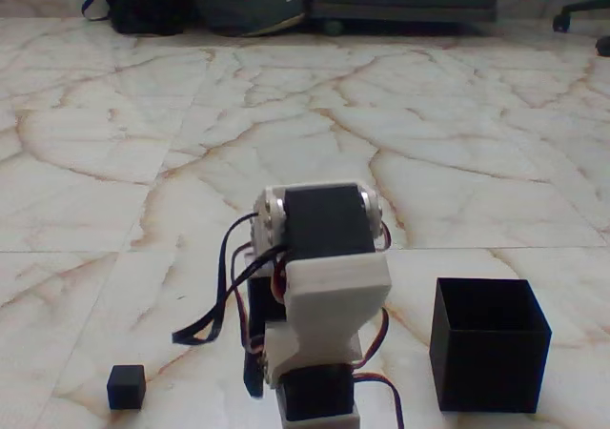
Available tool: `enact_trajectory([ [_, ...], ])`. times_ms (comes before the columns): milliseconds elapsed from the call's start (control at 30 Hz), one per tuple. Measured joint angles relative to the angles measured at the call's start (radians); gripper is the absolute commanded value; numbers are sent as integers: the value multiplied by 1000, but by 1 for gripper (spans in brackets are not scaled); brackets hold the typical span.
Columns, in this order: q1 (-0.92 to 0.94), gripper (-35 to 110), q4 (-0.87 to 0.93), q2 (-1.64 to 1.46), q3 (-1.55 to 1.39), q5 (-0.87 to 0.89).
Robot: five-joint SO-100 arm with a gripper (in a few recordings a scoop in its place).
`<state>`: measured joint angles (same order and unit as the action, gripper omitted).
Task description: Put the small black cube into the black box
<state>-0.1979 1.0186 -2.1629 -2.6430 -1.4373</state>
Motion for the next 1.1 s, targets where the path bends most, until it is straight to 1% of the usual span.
enact_trajectory([
  [67,-54,7,49,43,92,66],
  [133,-115,8,51,80,117,133],
  [300,-293,8,-89,382,342,376],
  [433,-400,9,-120,592,552,546],
  [533,-476,9,-117,727,706,637],
  [600,-486,9,-117,730,710,637],
  [700,-520,10,-123,877,818,586],
  [800,-525,10,-41,1008,957,538],
  [867,-525,10,20,1091,1069,529],
  [933,-525,10,44,1157,1149,531],
  [1100,-520,9,38,1264,1161,532],
])
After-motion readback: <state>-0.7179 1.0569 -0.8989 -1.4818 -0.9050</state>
